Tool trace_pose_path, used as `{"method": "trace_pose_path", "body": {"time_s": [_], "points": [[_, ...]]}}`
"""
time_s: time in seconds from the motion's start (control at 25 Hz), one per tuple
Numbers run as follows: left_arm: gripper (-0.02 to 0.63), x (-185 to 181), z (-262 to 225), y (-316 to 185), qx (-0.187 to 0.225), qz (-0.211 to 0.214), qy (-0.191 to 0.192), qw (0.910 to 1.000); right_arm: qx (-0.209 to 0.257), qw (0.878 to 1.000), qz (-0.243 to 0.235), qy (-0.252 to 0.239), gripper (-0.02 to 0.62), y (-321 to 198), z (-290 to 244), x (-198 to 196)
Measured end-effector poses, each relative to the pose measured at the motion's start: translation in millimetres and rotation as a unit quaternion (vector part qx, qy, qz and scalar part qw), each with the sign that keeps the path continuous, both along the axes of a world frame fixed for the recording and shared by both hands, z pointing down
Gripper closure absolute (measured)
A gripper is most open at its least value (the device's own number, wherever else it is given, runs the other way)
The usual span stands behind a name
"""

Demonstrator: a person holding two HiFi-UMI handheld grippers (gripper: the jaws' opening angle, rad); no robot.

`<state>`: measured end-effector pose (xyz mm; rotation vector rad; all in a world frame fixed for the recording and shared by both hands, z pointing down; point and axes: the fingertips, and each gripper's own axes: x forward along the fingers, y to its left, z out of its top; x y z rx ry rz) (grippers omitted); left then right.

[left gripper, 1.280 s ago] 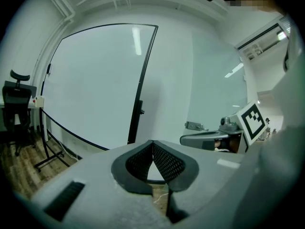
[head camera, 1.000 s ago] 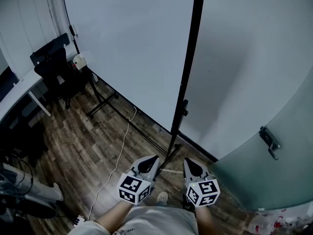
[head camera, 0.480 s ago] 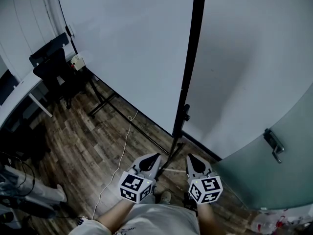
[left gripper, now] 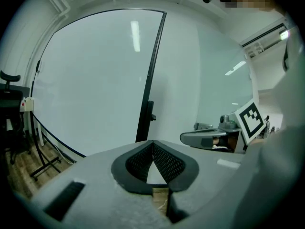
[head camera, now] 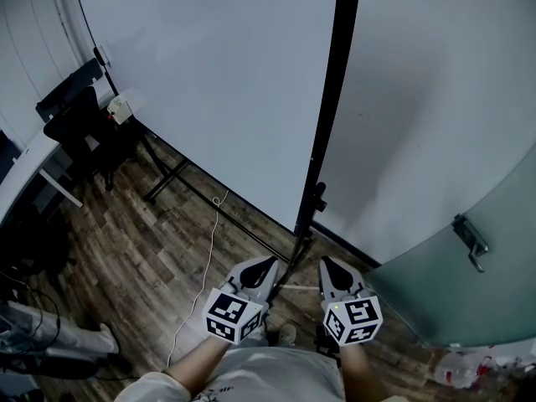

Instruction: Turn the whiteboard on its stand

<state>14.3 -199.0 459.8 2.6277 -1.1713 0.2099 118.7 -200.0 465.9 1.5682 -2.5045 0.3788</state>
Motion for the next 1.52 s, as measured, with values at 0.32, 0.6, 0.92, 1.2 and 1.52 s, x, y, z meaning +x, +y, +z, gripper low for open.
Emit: {"method": "trace_pose_path", "body": {"time_s": [0.32,0.6,0.92,1.2,1.52], "points": [[0.595,1,7,-25,-0.004,0.006,-0.002,1.0,0.003,1.0,0.0,-0.002,0.588,-32,2,-2],[0.595,-3,7,-50,-0.004,0.007,-0.002,1.0,0.008,1.0,-0.004,0.001,0.586,-62,1,-7],[0.595,-11,8,-73,-0.009,0.004,-0.002,0.9999,0.009,1.0,-0.006,0.007,0.505,-97,0,-17],[0.595,-20,13,-79,-0.014,0.002,-0.004,0.9999,0.008,1.0,-0.014,0.02,0.429,-124,8,-29],[0.595,-27,10,-82,-0.015,-0.003,-0.001,0.9999,0.003,0.999,-0.026,0.041,0.42,-141,15,-41]]}}
